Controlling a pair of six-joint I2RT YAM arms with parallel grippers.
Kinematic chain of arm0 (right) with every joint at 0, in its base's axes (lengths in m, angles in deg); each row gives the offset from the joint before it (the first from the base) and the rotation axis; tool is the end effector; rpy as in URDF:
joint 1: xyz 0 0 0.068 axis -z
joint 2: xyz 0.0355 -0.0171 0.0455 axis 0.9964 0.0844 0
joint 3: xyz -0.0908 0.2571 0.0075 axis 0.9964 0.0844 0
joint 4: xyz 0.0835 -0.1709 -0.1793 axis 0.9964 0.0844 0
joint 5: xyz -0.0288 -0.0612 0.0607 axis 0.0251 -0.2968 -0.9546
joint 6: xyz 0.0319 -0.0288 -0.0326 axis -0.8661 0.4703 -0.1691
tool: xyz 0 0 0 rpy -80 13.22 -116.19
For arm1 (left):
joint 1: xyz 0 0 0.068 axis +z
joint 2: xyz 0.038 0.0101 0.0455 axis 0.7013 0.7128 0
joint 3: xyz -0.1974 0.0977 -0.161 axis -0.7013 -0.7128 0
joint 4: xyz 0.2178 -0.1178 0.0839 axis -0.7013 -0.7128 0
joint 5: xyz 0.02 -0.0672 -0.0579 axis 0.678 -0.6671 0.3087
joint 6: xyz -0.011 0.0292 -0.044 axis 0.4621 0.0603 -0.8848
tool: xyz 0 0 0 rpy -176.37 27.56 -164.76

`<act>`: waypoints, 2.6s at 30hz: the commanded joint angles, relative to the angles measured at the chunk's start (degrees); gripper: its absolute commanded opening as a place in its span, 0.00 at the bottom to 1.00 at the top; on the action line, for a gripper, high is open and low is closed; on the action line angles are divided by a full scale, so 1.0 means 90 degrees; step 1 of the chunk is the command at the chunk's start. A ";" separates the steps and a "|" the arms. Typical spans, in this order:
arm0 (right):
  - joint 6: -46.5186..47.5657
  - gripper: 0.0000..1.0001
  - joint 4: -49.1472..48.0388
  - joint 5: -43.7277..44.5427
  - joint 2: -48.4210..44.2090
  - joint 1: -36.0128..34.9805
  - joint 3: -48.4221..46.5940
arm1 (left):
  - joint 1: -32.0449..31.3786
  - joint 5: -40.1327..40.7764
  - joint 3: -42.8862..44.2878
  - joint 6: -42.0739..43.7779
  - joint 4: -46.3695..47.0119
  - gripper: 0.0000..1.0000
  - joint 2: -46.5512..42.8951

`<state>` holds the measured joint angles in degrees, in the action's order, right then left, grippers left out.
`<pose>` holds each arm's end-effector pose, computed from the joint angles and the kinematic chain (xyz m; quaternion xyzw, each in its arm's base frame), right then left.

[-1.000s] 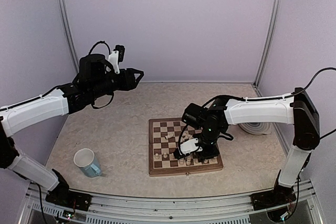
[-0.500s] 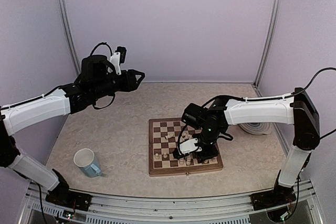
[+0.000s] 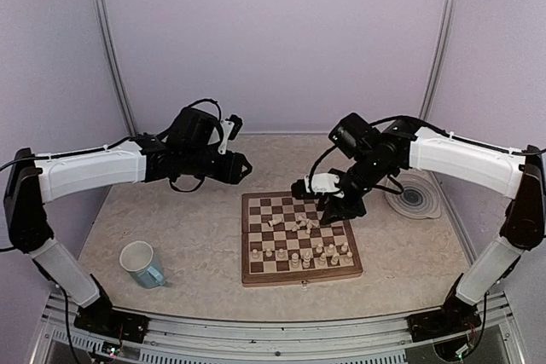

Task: Set up the chess pieces on the board
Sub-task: Place the bishop on f1, then pick up the chessboard, then pass from the left arm to the right

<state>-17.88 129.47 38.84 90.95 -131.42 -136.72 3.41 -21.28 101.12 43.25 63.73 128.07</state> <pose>0.2190 0.2437 0.2801 -0.7090 0.6606 0.1446 0.2002 0.2727 -0.2379 0.2812 0.2209 0.8601 -0.2046 0.4119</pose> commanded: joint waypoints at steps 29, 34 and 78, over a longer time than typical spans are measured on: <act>-0.1464 0.38 -0.2374 -0.1723 -0.0779 0.1917 0.1130 | -0.1070 0.0132 0.2507 0.1103 -0.2812 0.40 0.3388; -0.1464 0.38 -0.2377 -0.1758 -0.0738 0.1917 0.1126 | -0.1088 0.0111 0.2571 0.1158 -0.2858 0.37 0.3506; -0.3954 0.48 -0.1597 -0.4800 0.1367 0.1629 -0.0661 | -0.2119 0.0899 0.0228 0.1129 0.1499 0.12 0.0943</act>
<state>-50.97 114.43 0.51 102.86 -115.31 -142.03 -14.32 -16.61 103.26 52.14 74.33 136.42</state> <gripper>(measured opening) 0.481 0.170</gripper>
